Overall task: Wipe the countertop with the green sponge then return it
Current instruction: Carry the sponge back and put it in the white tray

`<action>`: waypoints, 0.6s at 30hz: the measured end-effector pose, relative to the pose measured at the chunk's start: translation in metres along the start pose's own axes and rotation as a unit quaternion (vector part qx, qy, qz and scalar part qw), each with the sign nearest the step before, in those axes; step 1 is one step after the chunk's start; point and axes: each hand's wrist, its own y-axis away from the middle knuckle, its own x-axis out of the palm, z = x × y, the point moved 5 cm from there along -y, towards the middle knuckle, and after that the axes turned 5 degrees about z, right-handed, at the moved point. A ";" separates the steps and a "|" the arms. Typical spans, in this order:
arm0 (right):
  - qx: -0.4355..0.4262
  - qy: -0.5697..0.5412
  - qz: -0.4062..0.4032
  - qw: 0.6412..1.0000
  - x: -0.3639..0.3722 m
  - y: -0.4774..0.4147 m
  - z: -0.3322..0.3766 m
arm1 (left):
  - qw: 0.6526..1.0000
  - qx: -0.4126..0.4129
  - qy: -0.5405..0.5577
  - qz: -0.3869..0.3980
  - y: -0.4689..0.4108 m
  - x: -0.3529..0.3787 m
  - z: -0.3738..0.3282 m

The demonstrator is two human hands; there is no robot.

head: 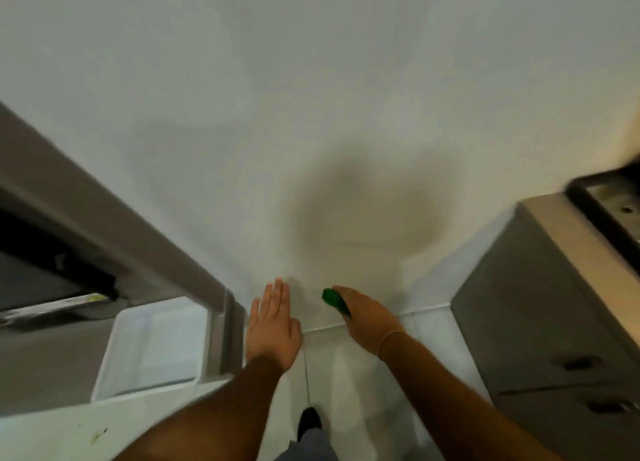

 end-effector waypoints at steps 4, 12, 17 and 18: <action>-0.044 0.022 0.118 0.992 0.093 -0.050 0.091 | 0.991 -0.124 0.045 -0.023 0.029 0.007 0.133; -0.123 0.064 0.226 0.964 0.242 -0.137 0.264 | 0.952 -0.272 0.136 -0.015 0.079 0.016 0.283; -0.190 0.147 0.192 0.952 0.301 -0.184 0.301 | 0.955 -0.257 0.145 -0.032 0.083 0.018 0.315; -0.199 0.171 0.198 0.944 0.315 -0.189 0.296 | 0.956 -0.255 0.140 -0.033 0.085 0.019 0.322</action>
